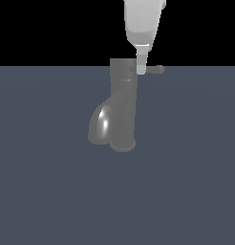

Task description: Turn on the faucet by rotating a designated handle.

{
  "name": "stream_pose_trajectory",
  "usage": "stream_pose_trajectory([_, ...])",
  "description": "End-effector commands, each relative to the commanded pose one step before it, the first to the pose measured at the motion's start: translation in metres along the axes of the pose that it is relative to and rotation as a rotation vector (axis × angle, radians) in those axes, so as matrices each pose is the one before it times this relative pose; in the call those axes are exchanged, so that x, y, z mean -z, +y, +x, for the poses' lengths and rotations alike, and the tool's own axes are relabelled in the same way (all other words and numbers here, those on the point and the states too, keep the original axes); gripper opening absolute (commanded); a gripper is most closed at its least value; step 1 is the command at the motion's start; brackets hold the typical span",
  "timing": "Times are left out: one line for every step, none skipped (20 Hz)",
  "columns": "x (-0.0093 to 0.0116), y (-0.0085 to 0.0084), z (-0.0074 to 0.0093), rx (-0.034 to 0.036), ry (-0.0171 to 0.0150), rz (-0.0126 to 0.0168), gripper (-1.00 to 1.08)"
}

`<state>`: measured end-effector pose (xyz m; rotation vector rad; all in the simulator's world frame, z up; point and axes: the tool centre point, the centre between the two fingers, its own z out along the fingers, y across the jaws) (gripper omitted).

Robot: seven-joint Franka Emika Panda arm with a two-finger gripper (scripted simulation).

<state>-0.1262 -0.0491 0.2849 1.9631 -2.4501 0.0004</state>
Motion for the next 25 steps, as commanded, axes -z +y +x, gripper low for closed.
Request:
stream_pose_trajectory([-0.00013, -0.00910, 0.01285, -0.01337, -0.00044, 0.00281, -1.00])
stream_pose_trajectory([0.00000, -0.00269, 0.00285, -0.00084, -0.00002, -0.00006, -1.00])
stream_pose_trajectory([0.00000, -0.00266, 0.00275, -0.00069, -0.00002, -0.00005, -1.00])
stream_pose_trajectory([0.00000, -0.00264, 0.00280, -0.00084, -0.00003, -0.00006, -1.00])
stream_pose_trajectory([0.00000, -0.00261, 0.00270, -0.00069, -0.00002, -0.00005, -1.00])
stream_pose_trajectory([0.00000, -0.00260, 0.00275, -0.00084, -0.00003, -0.00006, -1.00])
stream_pose_trajectory([0.00000, -0.00256, 0.00266, -0.00069, -0.00003, -0.00005, -1.00])
stream_pose_trajectory([0.00000, -0.00255, 0.00271, -0.00084, -0.00004, -0.00006, -1.00])
stream_pose_trajectory([0.00000, -0.00252, 0.00261, -0.00069, -0.00003, -0.00005, -1.00])
stream_pose_trajectory([0.00000, -0.00250, 0.00266, -0.00084, -0.00004, -0.00007, -1.00])
stream_pose_trajectory([0.00000, -0.00247, 0.00256, -0.00069, -0.00004, -0.00006, -1.00])
stream_pose_trajectory([0.00000, -0.00245, 0.00254, -0.00069, -0.00004, -0.00006, -1.00])
stream_pose_trajectory([0.00000, -0.00243, 0.00252, -0.00069, -0.00004, -0.00006, -1.00])
stream_pose_trajectory([0.00000, -0.00240, 0.00250, -0.00069, -0.00005, -0.00006, -1.00])
stream_pose_trajectory([-0.00001, -0.00239, 0.00255, -0.00084, -0.00006, -0.00008, -1.00])
stream_pose_trajectory([0.00000, -0.00236, 0.00245, -0.00069, -0.00005, -0.00007, -1.00])
stream_pose_trajectory([0.00000, -0.00234, 0.00243, -0.00068, -0.00006, -0.00007, -1.00])
stream_pose_trajectory([0.00000, -0.00232, 0.00241, -0.00068, -0.00006, -0.00007, -1.00])
stream_pose_trajectory([0.00000, -0.00230, 0.00239, -0.00068, -0.00007, -0.00008, -1.00])
stream_pose_trajectory([0.00000, -0.00228, 0.00236, -0.00068, -0.00007, -0.00008, -1.00])
stream_pose_trajectory([0.00000, -0.00226, 0.00234, -0.00068, -0.00008, -0.00009, -1.00])
stream_pose_trajectory([0.00000, -0.00224, 0.00232, -0.00068, -0.00008, -0.00009, -1.00])
stream_pose_trajectory([0.00001, -0.00221, 0.00219, -0.00048, -0.00007, -0.00007, -1.00])
stream_pose_trajectory([-0.00002, -0.00220, 0.00235, -0.00083, -0.00013, -0.00013, -1.00])
stream_pose_trajectory([0.00000, 0.00000, 0.00000, 0.00000, 0.00000, 0.00000, -1.00])
